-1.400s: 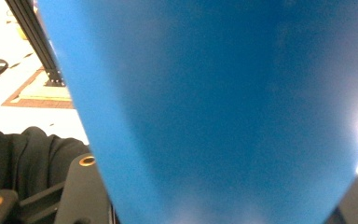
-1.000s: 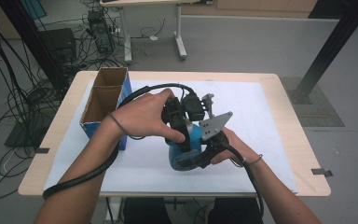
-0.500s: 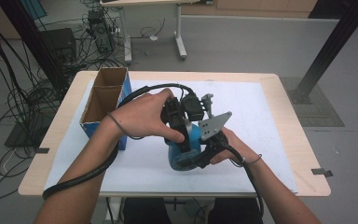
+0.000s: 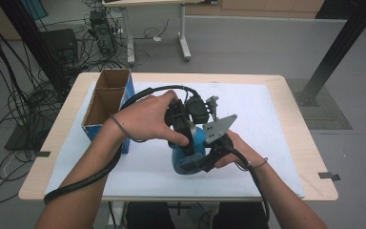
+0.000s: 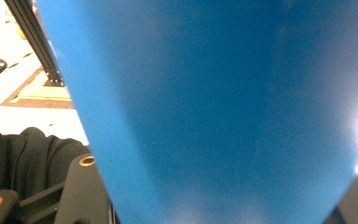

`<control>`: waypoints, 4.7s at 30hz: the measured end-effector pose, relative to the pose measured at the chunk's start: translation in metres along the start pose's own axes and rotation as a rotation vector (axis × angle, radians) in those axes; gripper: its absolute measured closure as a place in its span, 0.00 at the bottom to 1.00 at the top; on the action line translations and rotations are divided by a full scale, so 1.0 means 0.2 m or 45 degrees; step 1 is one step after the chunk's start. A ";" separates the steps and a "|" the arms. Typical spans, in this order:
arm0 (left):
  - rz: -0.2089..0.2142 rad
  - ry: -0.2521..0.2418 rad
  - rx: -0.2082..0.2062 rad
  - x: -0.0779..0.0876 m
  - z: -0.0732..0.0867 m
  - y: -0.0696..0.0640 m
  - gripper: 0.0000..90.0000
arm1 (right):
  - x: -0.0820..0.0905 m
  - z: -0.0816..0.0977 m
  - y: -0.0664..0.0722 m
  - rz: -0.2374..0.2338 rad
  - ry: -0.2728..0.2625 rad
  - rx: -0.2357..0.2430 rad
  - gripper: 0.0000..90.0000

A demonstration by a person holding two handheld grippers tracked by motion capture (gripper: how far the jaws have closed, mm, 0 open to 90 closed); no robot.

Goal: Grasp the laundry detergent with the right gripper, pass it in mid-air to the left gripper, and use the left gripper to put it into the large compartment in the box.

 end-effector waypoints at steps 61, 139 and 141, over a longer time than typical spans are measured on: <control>-0.043 -0.004 -0.022 0.04 -0.01 0.01 0.42 | 0.01 -0.03 -0.01 0.020 -0.076 -0.026 0.37; -0.031 -0.012 0.025 0.06 0.03 0.03 0.41 | 0.54 0.31 -0.08 0.324 -0.243 -0.263 0.04; -0.030 -0.006 0.029 0.06 0.03 0.03 0.41 | 0.55 0.32 -0.09 0.333 -0.247 -0.269 0.04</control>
Point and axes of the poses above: each handheld gripper's, and its own axes: x roughly backward along the jaws, z roughly out of its underside, y roughly to its left, the point moved 10 cm from there along -x, roughly forward along the jaws, and after that the axes turned 8 degrees about y, right-handed, at the moved point
